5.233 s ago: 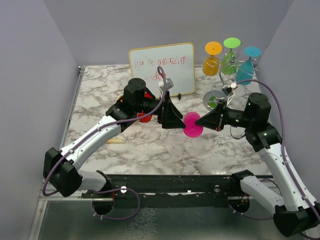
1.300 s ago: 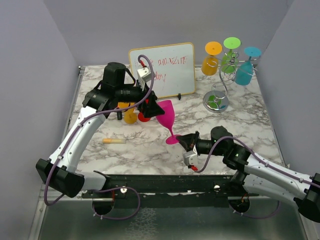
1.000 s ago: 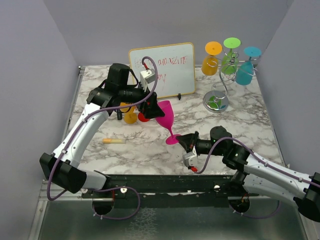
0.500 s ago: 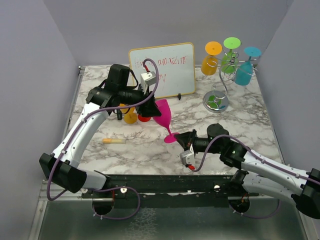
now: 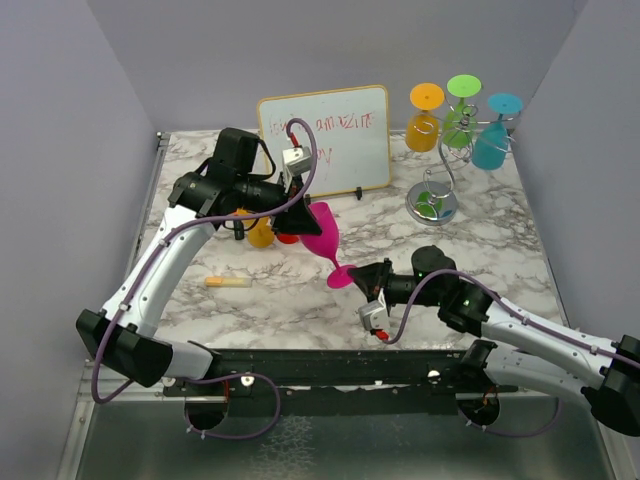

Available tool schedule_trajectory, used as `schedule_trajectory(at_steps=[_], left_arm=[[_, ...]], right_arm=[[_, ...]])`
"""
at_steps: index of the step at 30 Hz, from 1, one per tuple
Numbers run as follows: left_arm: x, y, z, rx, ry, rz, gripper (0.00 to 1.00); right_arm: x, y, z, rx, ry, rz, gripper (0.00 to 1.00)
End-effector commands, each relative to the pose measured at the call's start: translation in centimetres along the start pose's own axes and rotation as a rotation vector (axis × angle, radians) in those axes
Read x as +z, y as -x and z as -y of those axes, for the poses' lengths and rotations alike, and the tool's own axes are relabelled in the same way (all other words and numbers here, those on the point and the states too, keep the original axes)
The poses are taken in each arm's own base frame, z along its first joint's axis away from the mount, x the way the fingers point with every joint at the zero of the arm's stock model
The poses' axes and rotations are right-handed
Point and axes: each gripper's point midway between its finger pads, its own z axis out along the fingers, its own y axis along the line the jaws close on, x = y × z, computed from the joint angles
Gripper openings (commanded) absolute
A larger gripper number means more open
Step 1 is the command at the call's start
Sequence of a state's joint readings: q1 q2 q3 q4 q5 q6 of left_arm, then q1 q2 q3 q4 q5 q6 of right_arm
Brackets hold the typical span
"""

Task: Take the wine glass off the wine glass rack
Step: Place the wine glass at the center of the board.

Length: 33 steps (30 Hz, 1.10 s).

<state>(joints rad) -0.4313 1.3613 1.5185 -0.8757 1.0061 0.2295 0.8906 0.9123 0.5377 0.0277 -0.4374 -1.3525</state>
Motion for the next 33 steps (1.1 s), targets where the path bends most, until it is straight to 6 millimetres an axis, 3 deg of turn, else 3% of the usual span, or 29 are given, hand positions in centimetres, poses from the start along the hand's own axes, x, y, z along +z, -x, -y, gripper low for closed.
schedule_trajectory(at_steps=[1,8,13,18,25,29,33], left_arm=[[-0.8,1.3,0.8,0.091,0.006,0.035,0.0],[-0.8,0.7,0.3,0.076,0.033,0.023,0.0],[-1.0,0.6,-1.1,0.074,0.116,0.006,0.0],[-1.3,-0.3,-2.6,0.055,0.202,-0.02,0.0],[-1.2,-1.2,-4.3,-0.018,0.28,-0.047,0.0],[0.5,-0.3,-4.9,-0.023,0.28,-0.014,0.0],[4.3,0.7,-5.3,0.052,0.327,-0.045,0.0]], right_arm=[[-0.1,0.6,1.8,-0.022,-0.036,0.011,0.09],[-0.4,0.7,1.9,-0.023,-0.054,0.009,0.2],[-0.7,0.8,2.0,0.0,-0.064,0.009,0.21],[-0.9,0.9,1.2,0.039,-0.05,0.01,0.29],[-1.7,-0.2,0.4,0.093,-0.071,-0.053,0.29],[-2.6,-1.3,2.3,0.257,-0.221,-0.112,0.31],[-4.1,-2.7,5.3,0.62,-0.46,-0.158,0.41]])
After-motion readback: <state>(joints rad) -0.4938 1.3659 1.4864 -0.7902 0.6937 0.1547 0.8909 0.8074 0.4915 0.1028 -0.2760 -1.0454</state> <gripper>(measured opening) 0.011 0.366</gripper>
